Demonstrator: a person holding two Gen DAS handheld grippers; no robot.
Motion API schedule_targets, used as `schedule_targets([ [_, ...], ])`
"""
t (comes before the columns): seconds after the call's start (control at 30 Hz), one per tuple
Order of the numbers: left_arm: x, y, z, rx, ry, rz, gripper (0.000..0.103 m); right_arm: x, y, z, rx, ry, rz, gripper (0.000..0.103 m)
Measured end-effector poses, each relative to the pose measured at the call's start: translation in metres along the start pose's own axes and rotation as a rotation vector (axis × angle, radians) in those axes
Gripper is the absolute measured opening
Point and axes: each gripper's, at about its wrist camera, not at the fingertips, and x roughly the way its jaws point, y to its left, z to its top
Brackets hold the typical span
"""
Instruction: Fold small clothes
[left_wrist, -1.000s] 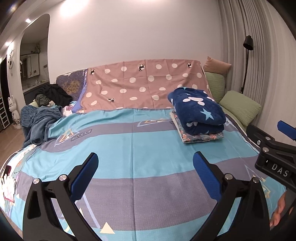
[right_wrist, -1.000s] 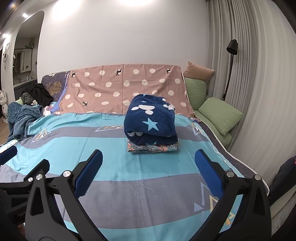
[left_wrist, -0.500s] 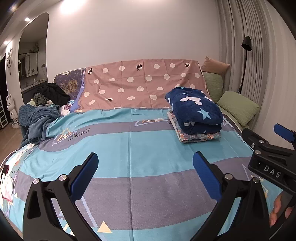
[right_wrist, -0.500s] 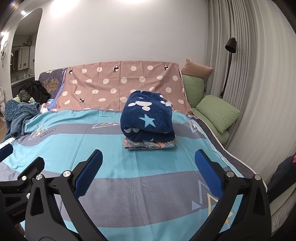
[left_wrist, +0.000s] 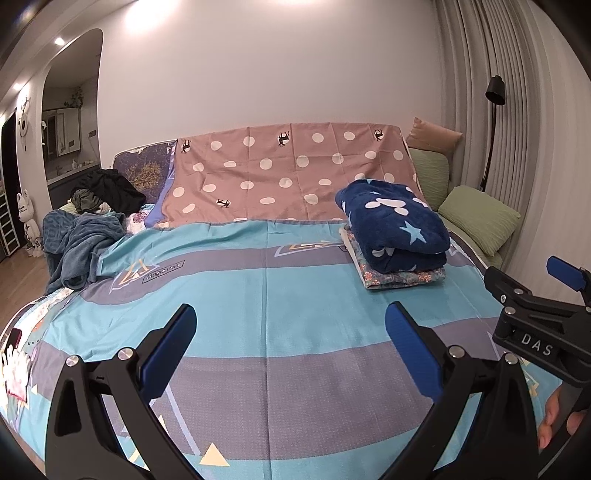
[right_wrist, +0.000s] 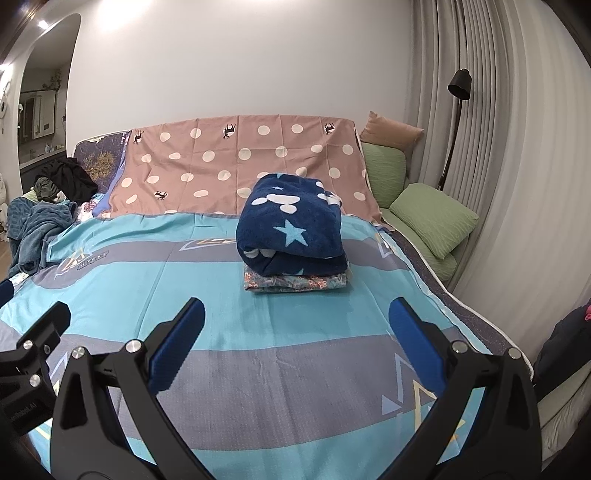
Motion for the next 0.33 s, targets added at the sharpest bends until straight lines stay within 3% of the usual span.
schedule_targets([
  [0.33,-0.0006,0.0021,0.001,-0.002,-0.002,0.0,0.102,0.0029,0.0044,0.0,-0.021,0.008,0.001,0.101],
])
